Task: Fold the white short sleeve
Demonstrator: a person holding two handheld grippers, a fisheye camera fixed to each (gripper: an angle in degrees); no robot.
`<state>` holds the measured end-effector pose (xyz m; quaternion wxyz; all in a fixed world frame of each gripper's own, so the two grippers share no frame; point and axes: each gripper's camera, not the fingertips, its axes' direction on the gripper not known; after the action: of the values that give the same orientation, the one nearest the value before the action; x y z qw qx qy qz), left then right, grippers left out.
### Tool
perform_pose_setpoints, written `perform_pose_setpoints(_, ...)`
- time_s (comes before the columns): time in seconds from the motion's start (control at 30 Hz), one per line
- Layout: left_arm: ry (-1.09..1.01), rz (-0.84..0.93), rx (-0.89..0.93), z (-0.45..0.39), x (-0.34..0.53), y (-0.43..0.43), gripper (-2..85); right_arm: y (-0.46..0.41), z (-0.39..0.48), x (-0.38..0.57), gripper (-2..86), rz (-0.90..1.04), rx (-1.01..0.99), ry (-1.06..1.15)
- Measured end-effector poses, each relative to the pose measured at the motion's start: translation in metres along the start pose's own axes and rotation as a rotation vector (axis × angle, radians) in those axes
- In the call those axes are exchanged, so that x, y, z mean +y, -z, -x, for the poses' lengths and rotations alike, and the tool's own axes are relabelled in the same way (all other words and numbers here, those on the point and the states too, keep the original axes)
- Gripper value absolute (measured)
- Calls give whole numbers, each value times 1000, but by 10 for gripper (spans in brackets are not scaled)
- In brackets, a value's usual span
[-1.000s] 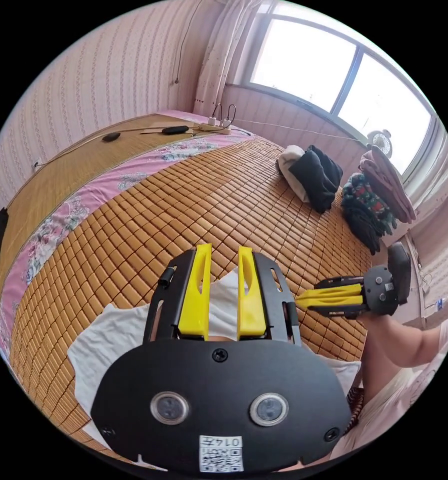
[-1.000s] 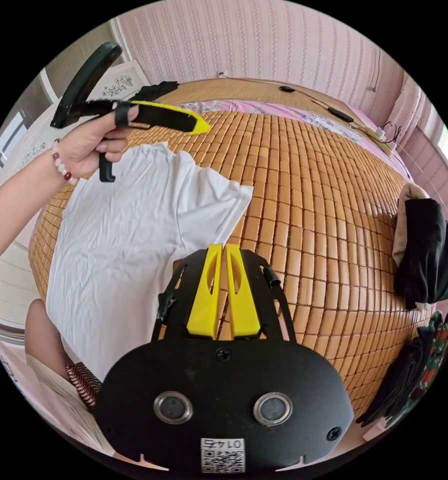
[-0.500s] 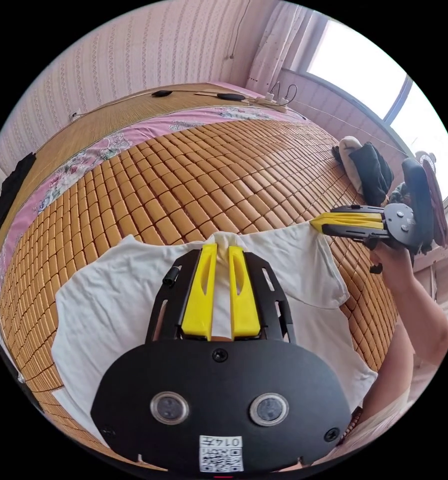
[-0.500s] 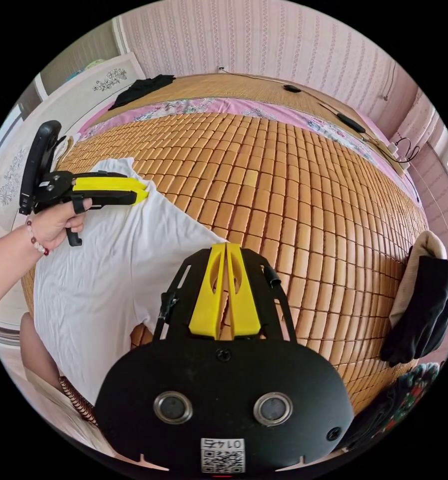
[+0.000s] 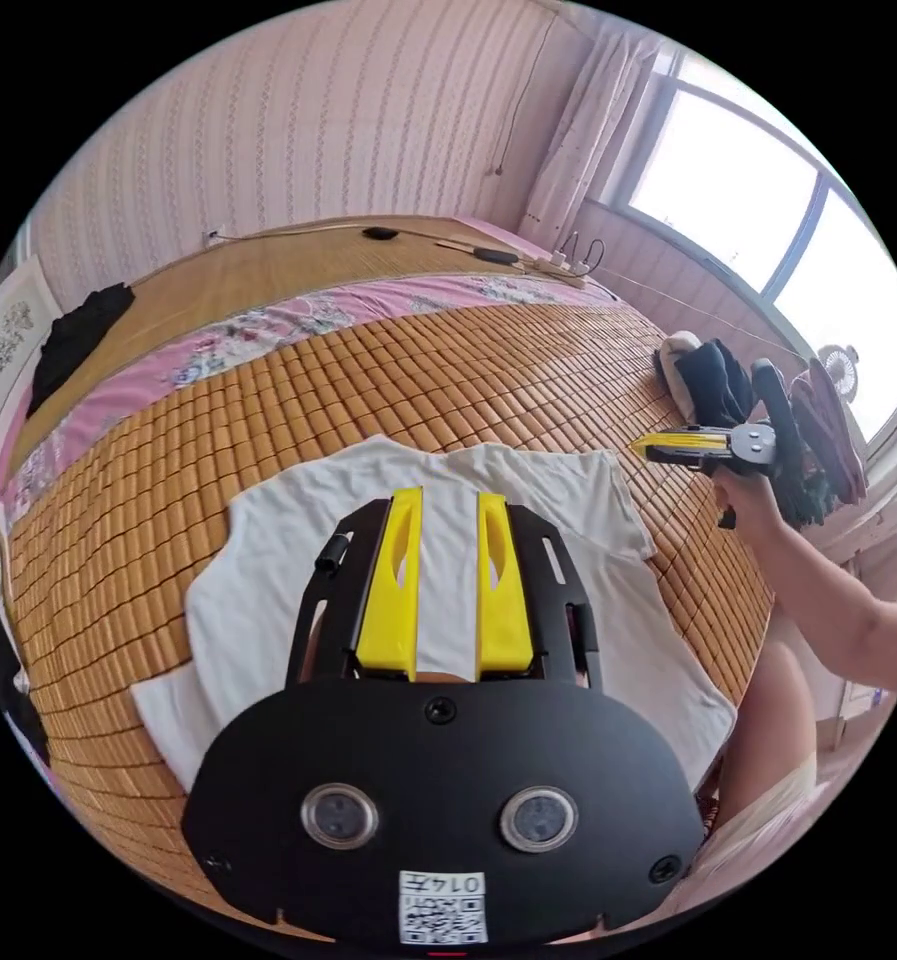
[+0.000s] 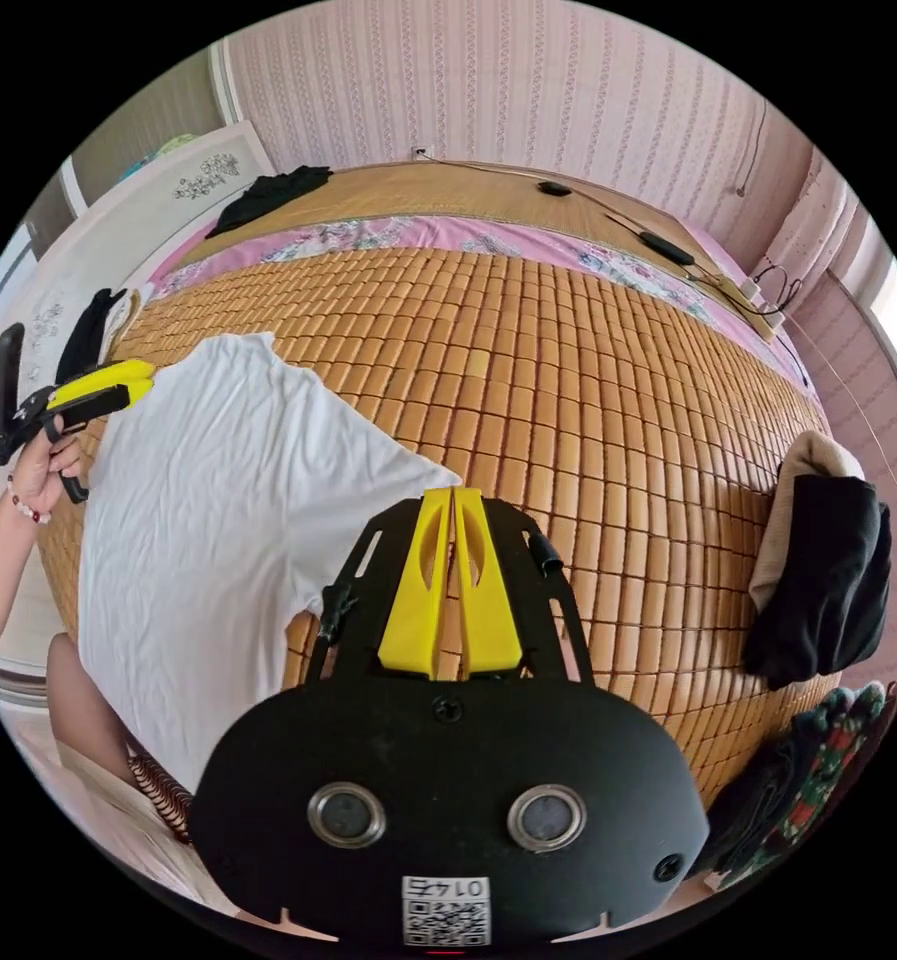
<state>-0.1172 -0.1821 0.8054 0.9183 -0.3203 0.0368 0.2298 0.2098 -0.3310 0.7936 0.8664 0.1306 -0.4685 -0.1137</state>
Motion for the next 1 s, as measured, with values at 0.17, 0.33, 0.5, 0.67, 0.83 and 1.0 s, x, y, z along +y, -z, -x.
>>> perform_pose_setpoints(0.17, 217, 45, -138, 73, 129, 82, 52, -13, 118, -18, 9, -39, -342, 294)
perform_pose_setpoints(0.33, 488, 52, -146, 132, 232, 117, 47, -64, 269, -51, 41, 54, -474, 548)
perform_pose_setpoints(0.5, 598, -53, -59, 162, 265, 121, 67, -130, 376, -80, 53, 133, -402, 658)
perform_pose_setpoints(0.67, 610, -41, 33, 179, 272, 104, 82, -187, 429, -108, 82, 197, -360, 628)
perform_pose_setpoints(0.83, 572, -4, 5, 182, 288, 105, 17, -249, 461, -106, 67, 297, -114, 750)
perform_pose_setpoints(1.0, 503, -64, -16, 170, 303, 124, 2, -240, 420, -101, 12, 223, -218, 663)
